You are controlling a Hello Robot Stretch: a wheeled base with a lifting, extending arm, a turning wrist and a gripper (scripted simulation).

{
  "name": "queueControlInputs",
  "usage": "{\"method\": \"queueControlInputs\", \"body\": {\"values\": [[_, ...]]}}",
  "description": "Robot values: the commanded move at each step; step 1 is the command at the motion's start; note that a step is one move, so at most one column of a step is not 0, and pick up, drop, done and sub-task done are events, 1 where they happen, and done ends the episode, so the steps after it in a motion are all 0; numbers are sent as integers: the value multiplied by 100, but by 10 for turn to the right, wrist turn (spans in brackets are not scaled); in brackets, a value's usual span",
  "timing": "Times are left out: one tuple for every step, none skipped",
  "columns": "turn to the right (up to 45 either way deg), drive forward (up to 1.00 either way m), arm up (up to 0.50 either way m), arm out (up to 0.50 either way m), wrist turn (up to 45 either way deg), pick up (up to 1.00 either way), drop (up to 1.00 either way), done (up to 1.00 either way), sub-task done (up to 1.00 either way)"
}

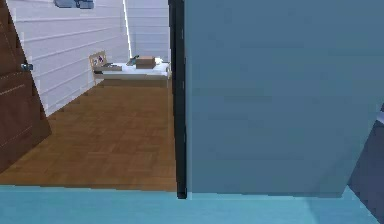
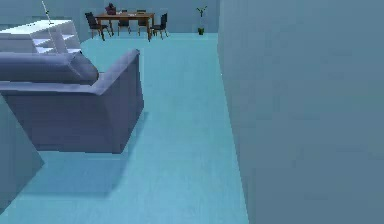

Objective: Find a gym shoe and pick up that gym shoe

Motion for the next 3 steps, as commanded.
{"method": "queueControlInputs", "body": {"values": [[0, 20, 0, 0, 0, 0, 0, 0, 0], [-450, 0, 0, 0, 0, 0, 0, 0, 0], [-420, 0, 0, 0, 0, 0, 0, 0, 0]]}}
